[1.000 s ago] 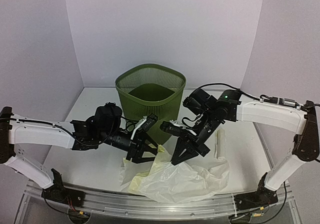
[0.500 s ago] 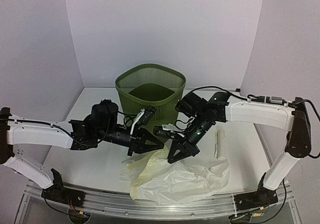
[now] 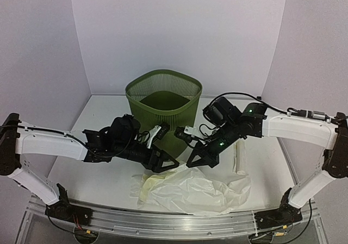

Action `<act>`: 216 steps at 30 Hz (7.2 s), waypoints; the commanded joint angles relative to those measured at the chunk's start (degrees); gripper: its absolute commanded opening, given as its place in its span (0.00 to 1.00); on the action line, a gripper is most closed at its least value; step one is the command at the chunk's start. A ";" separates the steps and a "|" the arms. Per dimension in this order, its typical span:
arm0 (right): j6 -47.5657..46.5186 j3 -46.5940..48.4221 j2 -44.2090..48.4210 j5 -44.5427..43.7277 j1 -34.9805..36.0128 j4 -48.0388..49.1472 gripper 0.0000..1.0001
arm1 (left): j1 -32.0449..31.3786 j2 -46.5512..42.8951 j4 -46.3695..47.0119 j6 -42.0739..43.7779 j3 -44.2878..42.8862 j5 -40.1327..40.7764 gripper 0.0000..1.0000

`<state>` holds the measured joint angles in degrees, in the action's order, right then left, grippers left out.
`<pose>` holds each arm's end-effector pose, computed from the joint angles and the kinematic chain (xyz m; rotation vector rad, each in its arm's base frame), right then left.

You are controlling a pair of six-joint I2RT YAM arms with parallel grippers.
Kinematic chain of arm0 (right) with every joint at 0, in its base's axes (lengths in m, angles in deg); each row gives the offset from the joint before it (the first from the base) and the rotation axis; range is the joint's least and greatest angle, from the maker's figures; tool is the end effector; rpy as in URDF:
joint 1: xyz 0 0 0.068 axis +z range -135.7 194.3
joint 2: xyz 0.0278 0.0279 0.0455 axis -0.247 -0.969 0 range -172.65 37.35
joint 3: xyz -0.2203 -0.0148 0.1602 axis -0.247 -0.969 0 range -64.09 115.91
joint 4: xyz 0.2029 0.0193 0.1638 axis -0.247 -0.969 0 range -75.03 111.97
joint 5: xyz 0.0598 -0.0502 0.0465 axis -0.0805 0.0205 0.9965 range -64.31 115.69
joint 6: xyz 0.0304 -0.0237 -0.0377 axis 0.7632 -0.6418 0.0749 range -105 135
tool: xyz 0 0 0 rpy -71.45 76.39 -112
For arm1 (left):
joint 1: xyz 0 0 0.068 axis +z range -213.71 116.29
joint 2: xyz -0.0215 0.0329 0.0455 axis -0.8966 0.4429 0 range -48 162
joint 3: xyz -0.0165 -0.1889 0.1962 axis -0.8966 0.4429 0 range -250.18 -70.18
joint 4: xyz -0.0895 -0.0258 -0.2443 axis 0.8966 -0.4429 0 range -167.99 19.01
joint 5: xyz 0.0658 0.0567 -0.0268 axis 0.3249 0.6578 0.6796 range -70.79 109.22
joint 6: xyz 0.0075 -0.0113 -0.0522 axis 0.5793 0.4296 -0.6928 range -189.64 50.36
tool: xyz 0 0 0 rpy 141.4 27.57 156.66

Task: Put the trash bags into the trash bin
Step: Unfold the trash bag at the center of the board, then move the trash bin to the center of the board, then unfold the trash bag at the center of the board.

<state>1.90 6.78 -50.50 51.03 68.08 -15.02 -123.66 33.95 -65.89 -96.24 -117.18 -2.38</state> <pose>0.1794 0.2708 0.2772 -1.5786 2.0484 0.8353 0.1444 -0.2759 0.2304 0.9102 2.1468 -1.2419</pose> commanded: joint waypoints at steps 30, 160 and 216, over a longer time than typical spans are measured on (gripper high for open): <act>25.09 -12.16 10.49 -11.39 0.16 18.54 0.69 | 0.03 -7.60 -11.01 9.05 5.29 -17.72 0.00; 17.49 -7.39 10.23 6.62 5.37 51.62 0.00 | -2.11 -36.41 16.09 -9.22 16.26 8.95 0.92; 19.10 -6.09 6.74 3.77 5.78 50.79 0.00 | -2.03 -23.84 22.32 -9.82 10.82 -0.35 0.36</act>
<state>21.24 -1.09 -44.96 56.16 73.48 34.48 -125.75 10.26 -45.36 -106.71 -104.66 -0.81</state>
